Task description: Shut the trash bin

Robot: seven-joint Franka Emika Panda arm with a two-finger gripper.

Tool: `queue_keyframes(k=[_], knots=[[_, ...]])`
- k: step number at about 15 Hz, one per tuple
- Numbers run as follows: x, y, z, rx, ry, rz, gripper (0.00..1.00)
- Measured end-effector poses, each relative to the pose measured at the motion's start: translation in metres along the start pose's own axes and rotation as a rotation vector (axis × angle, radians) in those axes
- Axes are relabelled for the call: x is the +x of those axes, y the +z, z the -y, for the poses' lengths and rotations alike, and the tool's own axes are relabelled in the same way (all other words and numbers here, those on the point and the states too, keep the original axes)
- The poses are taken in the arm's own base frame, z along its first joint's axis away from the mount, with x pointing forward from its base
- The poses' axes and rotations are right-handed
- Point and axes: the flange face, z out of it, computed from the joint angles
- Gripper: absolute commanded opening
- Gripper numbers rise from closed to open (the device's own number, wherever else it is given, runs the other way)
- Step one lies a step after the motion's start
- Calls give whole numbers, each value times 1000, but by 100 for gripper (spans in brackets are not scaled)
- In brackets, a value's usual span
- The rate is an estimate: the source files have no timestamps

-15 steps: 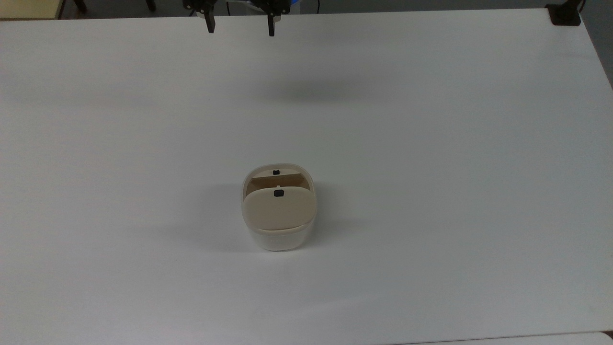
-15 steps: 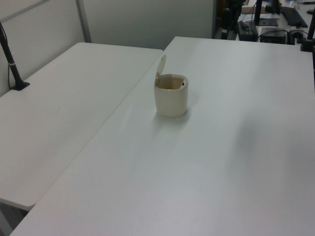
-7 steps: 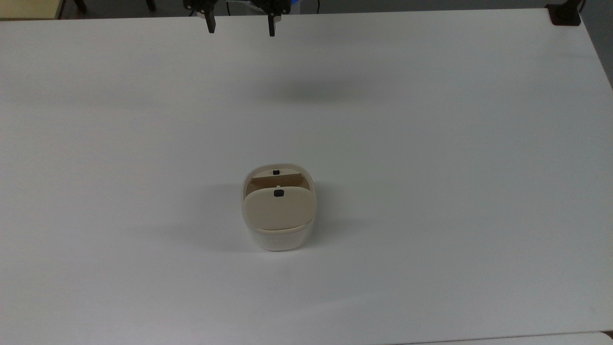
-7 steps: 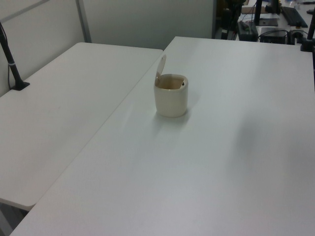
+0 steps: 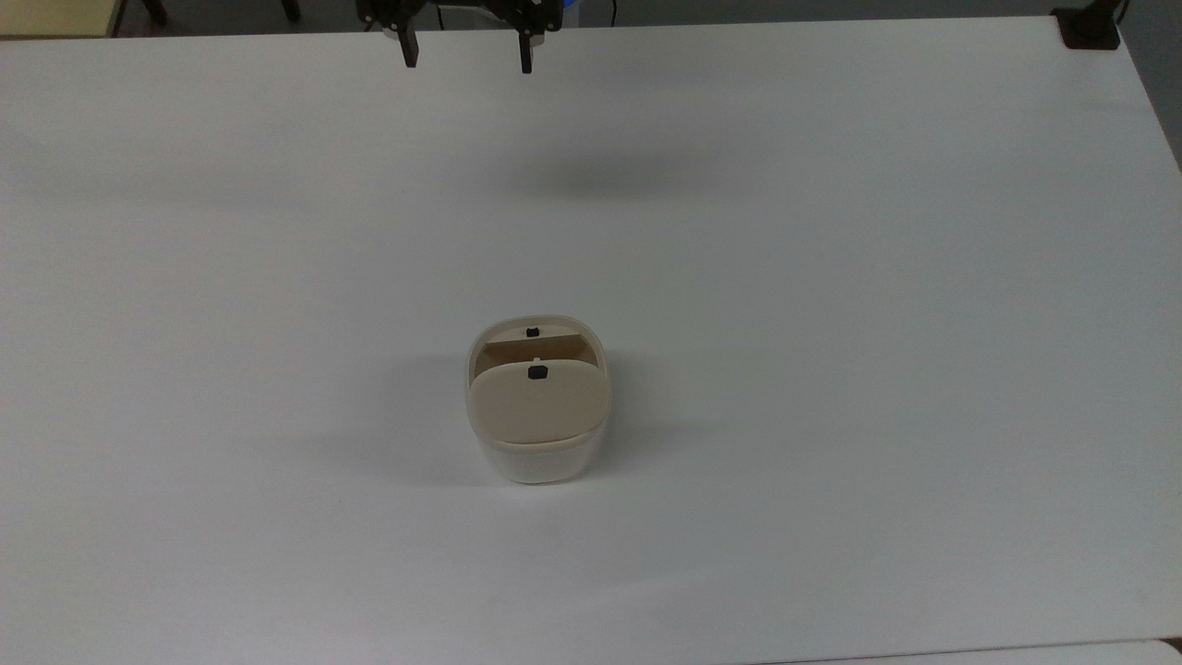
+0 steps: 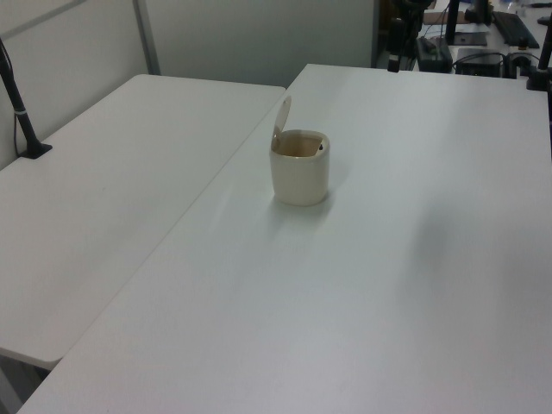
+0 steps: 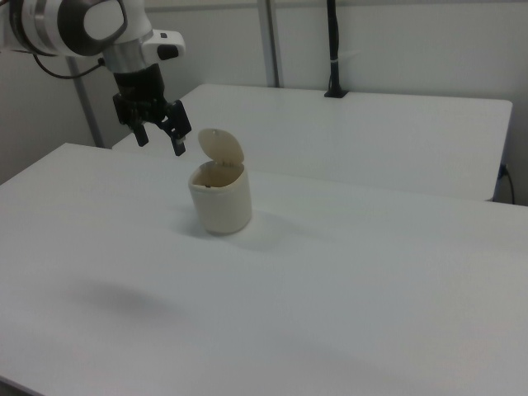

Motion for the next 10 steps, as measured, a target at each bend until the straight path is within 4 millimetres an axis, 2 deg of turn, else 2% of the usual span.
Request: queue_keyframes(k=[1, 2, 4, 6, 7, 8, 10], knots=[[1, 2, 0, 0, -3, 0, 100], [4, 4, 1, 0, -7, -8, 89], [12, 11, 3, 0, -12, -36, 58], [18, 15, 4, 1, -10, -52, 21], [20, 16, 4, 4, 2, -65, 9], [23, 16, 5, 14, 35, -84, 2], [33, 15, 8, 49, 157, -141, 0]])
